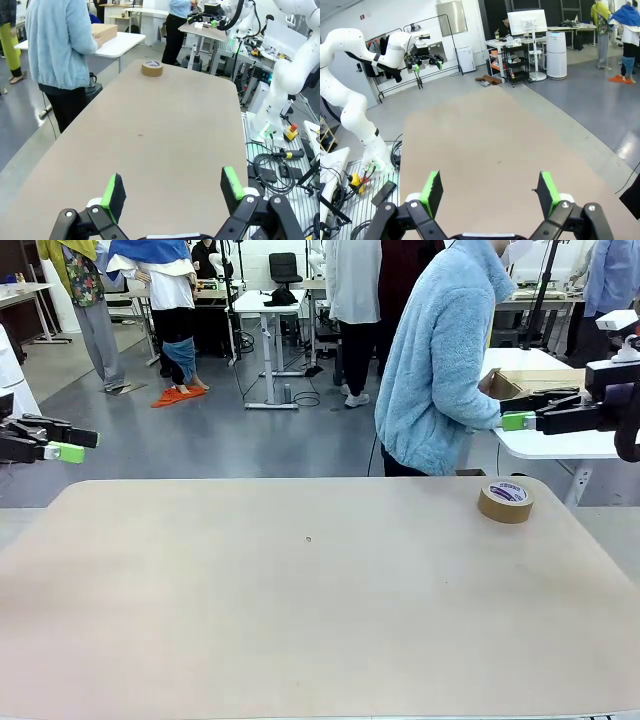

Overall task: Wrap the clocks to prevent damage.
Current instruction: After the human seals the box with tape, release both hands from the side flaps of the Package Box.

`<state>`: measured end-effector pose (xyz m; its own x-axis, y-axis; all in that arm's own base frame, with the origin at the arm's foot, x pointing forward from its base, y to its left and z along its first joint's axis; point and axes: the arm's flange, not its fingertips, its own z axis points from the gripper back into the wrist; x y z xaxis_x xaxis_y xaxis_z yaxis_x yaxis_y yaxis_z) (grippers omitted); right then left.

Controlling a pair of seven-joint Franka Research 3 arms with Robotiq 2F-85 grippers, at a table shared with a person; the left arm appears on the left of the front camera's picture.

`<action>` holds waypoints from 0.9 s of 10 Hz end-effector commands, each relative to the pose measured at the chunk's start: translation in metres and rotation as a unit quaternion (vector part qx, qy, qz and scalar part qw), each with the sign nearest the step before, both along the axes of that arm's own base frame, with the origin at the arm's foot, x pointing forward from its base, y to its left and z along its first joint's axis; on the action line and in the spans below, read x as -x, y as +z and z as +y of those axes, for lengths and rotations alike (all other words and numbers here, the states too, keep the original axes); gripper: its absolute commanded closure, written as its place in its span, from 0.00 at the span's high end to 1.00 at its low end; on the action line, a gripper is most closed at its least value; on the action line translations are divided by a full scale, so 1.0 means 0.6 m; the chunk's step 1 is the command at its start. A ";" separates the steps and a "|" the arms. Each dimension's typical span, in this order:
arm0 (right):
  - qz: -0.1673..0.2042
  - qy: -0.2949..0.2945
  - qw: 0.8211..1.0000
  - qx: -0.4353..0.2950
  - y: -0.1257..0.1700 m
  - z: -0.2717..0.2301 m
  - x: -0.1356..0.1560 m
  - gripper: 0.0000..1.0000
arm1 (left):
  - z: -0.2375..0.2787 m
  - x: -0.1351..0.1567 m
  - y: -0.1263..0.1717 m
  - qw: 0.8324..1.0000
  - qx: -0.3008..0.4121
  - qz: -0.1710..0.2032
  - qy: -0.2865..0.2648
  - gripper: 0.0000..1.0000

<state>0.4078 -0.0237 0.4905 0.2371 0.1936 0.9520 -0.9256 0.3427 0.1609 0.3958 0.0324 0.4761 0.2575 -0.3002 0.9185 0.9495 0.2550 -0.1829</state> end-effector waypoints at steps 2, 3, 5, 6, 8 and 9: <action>0.002 -0.011 1.000 0.002 0.008 0.007 -0.001 1.00 | -0.017 0.007 0.021 1.000 0.005 -0.005 -0.008 1.00; 0.002 -0.011 1.000 0.002 0.008 0.007 -0.001 1.00 | -0.017 0.007 0.021 1.000 0.005 -0.005 -0.008 1.00; 0.002 -0.011 1.000 0.002 0.008 0.007 -0.001 1.00 | -0.017 0.007 0.021 1.000 0.005 -0.005 -0.008 1.00; 0.002 -0.011 1.000 0.002 0.008 0.007 -0.001 1.00 | -0.017 0.007 0.021 1.000 0.005 -0.005 -0.008 1.00; 0.002 -0.011 1.000 0.002 0.008 0.007 -0.001 1.00 | -0.017 0.007 0.021 1.000 0.005 -0.005 -0.008 1.00; 0.002 -0.011 1.000 0.002 0.008 0.007 -0.001 1.00 | -0.017 0.007 0.021 1.000 0.005 -0.005 -0.008 1.00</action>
